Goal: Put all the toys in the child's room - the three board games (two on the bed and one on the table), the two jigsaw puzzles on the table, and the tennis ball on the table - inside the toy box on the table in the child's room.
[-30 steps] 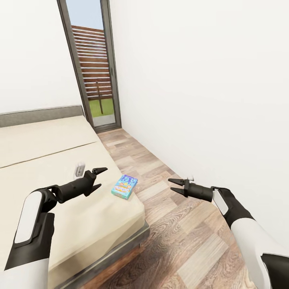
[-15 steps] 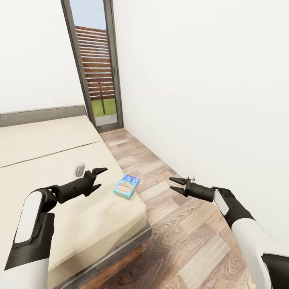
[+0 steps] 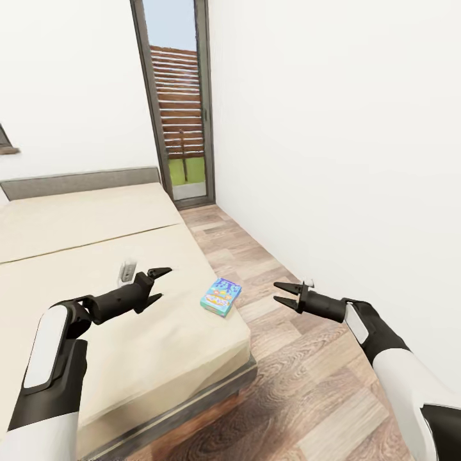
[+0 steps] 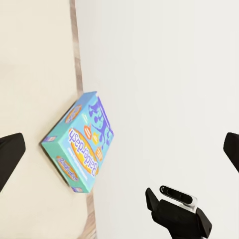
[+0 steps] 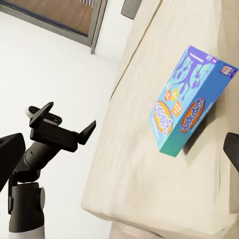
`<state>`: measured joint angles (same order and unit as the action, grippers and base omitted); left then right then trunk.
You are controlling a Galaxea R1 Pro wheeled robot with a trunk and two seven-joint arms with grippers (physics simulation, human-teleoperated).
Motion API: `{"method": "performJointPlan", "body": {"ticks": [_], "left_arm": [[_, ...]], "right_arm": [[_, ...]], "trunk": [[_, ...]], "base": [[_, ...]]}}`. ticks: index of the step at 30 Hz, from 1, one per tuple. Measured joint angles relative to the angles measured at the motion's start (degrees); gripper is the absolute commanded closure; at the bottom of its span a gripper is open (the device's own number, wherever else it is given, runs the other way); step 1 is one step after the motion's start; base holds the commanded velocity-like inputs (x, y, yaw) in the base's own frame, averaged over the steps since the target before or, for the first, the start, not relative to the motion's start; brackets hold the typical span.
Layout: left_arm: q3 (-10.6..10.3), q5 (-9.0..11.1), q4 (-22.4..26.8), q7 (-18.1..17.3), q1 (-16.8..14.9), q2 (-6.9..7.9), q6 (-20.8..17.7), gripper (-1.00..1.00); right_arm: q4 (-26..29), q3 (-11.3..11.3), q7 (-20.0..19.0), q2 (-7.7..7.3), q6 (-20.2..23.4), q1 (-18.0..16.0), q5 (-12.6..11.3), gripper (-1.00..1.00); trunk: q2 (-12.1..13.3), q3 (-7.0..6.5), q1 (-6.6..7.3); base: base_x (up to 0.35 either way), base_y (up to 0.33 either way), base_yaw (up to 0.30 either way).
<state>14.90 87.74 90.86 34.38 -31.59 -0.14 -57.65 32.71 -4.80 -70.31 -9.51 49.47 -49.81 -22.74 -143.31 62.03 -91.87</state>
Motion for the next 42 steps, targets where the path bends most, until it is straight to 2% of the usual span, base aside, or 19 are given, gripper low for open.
{"method": "performJointPlan", "body": {"ticks": [6, 13, 22, 34, 42], "left_arm": [[-0.1, -0.1, 0.0, 0.0, 0.0, 0.01, 0.0, -1.0], [-0.5, -0.3, 0.0, 0.0, -0.1, 0.11, 0.0, -1.0], [-0.7, -0.4, 0.1, -0.1, -0.3, 0.45, -0.2, -1.0], [-0.9, -0.4, 0.3, -0.1, -0.3, 0.17, -0.3, -1.0], [-2.0, -0.1, 0.7, -0.5, -0.3, -0.15, -0.2, -1.0]], "right_arm": [[-0.7, 0.0, 0.1, -0.48, 0.0, 0.0, -0.1, -1.0], [-4.0, -0.1, 0.4, -1.1, -0.2, -0.4, -0.2, -1.0], [-7.3, -0.1, 2.9, -1.4, -1.9, -1.0, -0.3, -1.0], [-8.6, -0.2, 6.3, -1.87, -3.6, -1.2, -0.5, -1.0], [-8.7, -0.2, 7.0, -1.95, -3.9, -1.2, -0.7, -1.0]], "trunk": [[0.0, -0.04, 0.0], [0.0, -0.05, 0.0], [0.0, -0.06, 0.0], [0.0, -0.06, 0.0], [0.0, -0.06, 0.0]], "base": [[0.0, 0.0, 0.076], [0.0, 0.0, 0.028], [0.0, 0.0, 0.01], [0.0, 0.0, 0.002], [0.0, 0.0, 0.0]]}}
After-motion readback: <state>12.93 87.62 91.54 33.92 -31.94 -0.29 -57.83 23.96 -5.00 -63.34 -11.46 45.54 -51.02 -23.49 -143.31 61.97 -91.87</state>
